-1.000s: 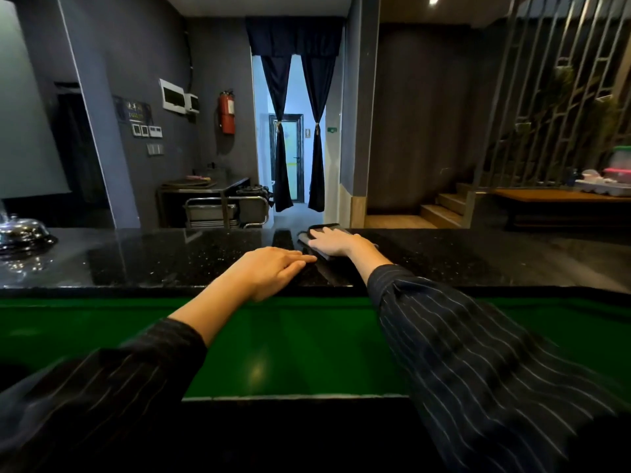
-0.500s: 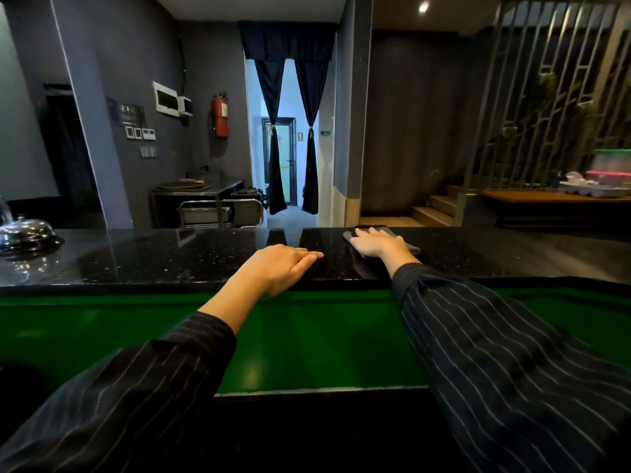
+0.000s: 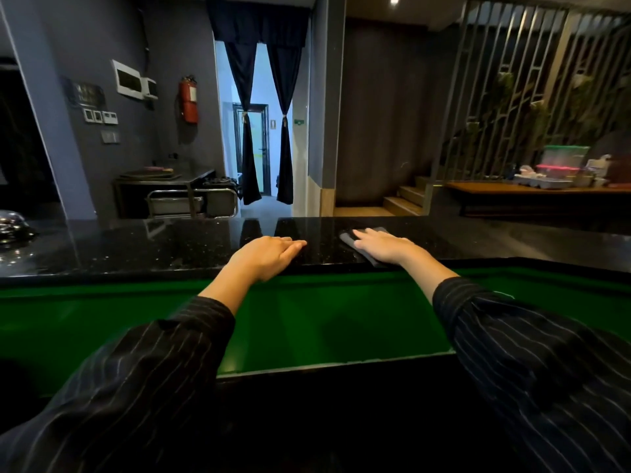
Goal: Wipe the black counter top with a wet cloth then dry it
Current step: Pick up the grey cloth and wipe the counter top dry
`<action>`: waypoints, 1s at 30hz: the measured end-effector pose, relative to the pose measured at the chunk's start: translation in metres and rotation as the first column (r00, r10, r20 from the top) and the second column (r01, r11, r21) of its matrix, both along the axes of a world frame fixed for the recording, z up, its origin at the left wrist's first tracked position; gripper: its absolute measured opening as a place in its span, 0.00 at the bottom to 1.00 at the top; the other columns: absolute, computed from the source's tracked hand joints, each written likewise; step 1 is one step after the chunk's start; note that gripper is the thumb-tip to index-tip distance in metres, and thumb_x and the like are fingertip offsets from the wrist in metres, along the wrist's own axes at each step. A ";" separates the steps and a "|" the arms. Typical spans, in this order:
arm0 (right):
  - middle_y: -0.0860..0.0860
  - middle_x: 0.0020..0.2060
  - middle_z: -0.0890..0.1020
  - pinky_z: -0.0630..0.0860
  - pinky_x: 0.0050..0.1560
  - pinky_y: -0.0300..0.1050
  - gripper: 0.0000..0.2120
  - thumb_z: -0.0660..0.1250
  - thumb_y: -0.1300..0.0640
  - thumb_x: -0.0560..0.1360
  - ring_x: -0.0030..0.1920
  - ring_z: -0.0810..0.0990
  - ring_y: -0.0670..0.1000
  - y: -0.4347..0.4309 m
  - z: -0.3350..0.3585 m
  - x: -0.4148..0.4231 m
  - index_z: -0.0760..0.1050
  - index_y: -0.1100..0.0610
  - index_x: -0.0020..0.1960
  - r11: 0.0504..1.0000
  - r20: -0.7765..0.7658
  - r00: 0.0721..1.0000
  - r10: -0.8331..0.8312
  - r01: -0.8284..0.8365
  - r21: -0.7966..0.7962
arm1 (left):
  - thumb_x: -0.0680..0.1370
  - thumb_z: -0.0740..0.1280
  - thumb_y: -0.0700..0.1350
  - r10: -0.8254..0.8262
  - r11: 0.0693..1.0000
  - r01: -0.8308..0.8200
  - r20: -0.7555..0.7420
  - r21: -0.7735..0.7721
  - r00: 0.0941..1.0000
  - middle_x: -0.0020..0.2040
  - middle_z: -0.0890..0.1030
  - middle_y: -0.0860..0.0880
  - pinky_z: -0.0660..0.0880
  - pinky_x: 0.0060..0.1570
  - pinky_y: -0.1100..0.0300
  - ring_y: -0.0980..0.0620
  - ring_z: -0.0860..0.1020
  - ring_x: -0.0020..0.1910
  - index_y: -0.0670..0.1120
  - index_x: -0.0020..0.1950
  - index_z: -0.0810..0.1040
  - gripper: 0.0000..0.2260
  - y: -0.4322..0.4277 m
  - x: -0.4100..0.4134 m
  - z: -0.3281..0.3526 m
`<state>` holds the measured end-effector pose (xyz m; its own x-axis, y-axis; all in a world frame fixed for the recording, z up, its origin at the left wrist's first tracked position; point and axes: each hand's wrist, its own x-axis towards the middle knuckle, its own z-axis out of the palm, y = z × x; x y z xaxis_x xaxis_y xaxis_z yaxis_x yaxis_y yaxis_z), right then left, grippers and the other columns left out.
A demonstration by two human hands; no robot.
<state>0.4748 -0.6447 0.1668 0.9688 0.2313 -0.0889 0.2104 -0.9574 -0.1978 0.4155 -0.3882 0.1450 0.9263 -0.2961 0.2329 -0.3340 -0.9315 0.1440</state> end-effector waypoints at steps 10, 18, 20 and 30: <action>0.52 0.79 0.51 0.49 0.74 0.64 0.27 0.47 0.48 0.81 0.78 0.50 0.57 0.066 0.000 0.009 0.49 0.47 0.79 0.991 0.101 0.988 -0.117 0.122 -0.046 | 0.82 0.49 0.56 0.008 0.998 -0.001 0.103 -0.067 0.995 0.65 0.77 0.46 0.71 0.61 0.48 0.43 0.75 0.63 0.54 0.67 0.74 0.20 -0.002 0.004 0.002; 0.48 0.79 0.50 0.49 0.73 0.62 0.26 0.46 0.46 0.81 0.78 0.50 0.54 0.051 0.003 -0.042 0.49 0.44 0.78 0.994 0.029 0.993 0.111 -0.111 -0.001 | 0.75 0.43 0.65 -0.102 0.987 0.067 0.247 0.146 0.964 0.68 0.74 0.46 0.67 0.66 0.48 0.47 0.70 0.68 0.49 0.70 0.71 0.33 0.030 -0.027 0.006; 0.48 0.79 0.50 0.48 0.73 0.62 0.26 0.46 0.46 0.82 0.78 0.49 0.54 0.045 0.004 -0.043 0.48 0.44 0.79 0.996 0.016 0.996 0.085 -0.085 0.003 | 0.73 0.37 0.70 -0.047 0.976 -0.008 0.249 0.218 0.967 0.72 0.69 0.47 0.60 0.69 0.45 0.49 0.64 0.73 0.52 0.74 0.64 0.38 0.062 -0.033 0.000; 0.52 0.79 0.49 0.47 0.74 0.64 0.26 0.44 0.48 0.81 0.78 0.48 0.57 0.114 0.002 0.013 0.46 0.48 0.79 0.995 0.053 0.995 -0.089 0.091 -0.040 | 0.68 0.47 0.76 -0.013 0.988 -0.007 0.126 0.154 0.992 0.70 0.70 0.45 0.67 0.67 0.48 0.48 0.67 0.69 0.46 0.72 0.63 0.45 0.084 -0.042 0.000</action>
<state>0.4883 -0.5306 0.1687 0.9890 0.1401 -0.0467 0.1319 -0.9802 -0.1477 0.3737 -0.3043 0.1451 0.8912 -0.3404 0.2997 -0.3433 -0.9382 -0.0448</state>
